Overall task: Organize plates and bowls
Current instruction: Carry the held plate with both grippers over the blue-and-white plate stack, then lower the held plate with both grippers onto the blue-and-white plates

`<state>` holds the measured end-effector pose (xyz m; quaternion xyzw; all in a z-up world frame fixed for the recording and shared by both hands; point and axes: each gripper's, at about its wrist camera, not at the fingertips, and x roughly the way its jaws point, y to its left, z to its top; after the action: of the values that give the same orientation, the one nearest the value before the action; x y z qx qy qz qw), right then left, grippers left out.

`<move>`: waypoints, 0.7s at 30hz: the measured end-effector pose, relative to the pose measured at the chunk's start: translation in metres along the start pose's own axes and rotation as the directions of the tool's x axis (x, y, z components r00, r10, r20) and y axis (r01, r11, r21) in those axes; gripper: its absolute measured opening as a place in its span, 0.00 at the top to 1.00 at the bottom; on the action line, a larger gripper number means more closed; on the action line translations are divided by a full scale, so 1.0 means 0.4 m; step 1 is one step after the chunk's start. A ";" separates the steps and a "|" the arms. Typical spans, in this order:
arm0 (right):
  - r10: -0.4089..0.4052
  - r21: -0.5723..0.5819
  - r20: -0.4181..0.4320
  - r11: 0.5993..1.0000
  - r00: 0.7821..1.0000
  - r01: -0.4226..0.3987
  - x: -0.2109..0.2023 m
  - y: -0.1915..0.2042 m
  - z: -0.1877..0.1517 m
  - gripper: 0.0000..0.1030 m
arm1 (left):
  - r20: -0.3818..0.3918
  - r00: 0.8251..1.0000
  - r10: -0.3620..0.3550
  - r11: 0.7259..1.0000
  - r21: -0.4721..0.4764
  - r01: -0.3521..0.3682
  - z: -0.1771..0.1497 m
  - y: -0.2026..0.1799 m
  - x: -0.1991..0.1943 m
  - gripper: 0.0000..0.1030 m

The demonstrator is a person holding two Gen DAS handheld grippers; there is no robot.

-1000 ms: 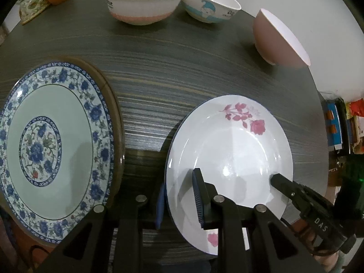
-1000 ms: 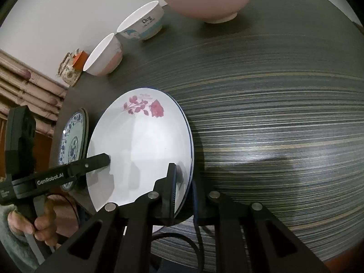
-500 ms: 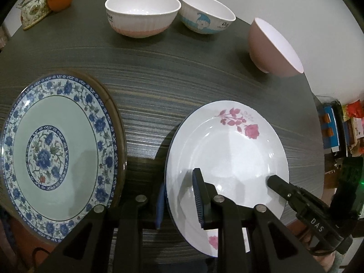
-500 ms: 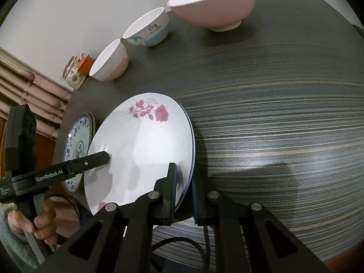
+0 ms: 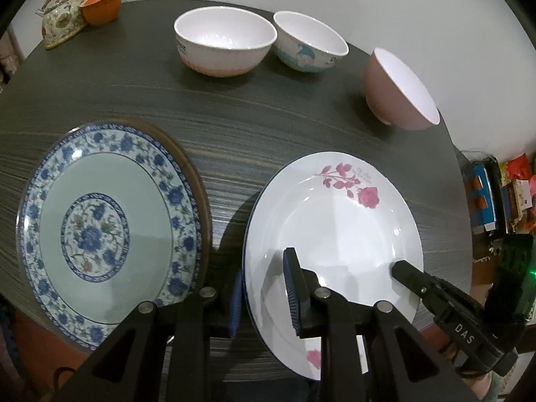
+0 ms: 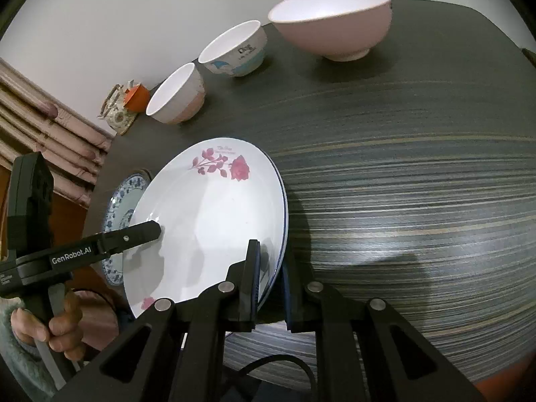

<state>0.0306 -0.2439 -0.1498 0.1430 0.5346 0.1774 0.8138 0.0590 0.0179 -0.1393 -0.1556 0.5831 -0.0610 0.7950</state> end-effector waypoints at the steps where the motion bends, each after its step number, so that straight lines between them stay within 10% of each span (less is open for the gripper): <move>1: -0.001 -0.004 0.001 1.000 1.000 0.001 -0.001 0.006 0.004 0.88 | 0.005 1.000 0.001 1.000 -0.002 -0.001 -0.002 0.003 -0.006 0.78; 21: 0.019 -0.179 -0.039 0.983 0.999 -0.026 0.093 0.302 0.083 0.87 | 0.127 0.991 0.042 0.977 -0.211 -0.014 -0.039 0.315 -0.193 0.78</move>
<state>0.0582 -0.1206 -0.1164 0.0718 0.5296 0.2367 0.8114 0.0096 0.1557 -0.1136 -0.2340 0.5350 0.0225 0.8115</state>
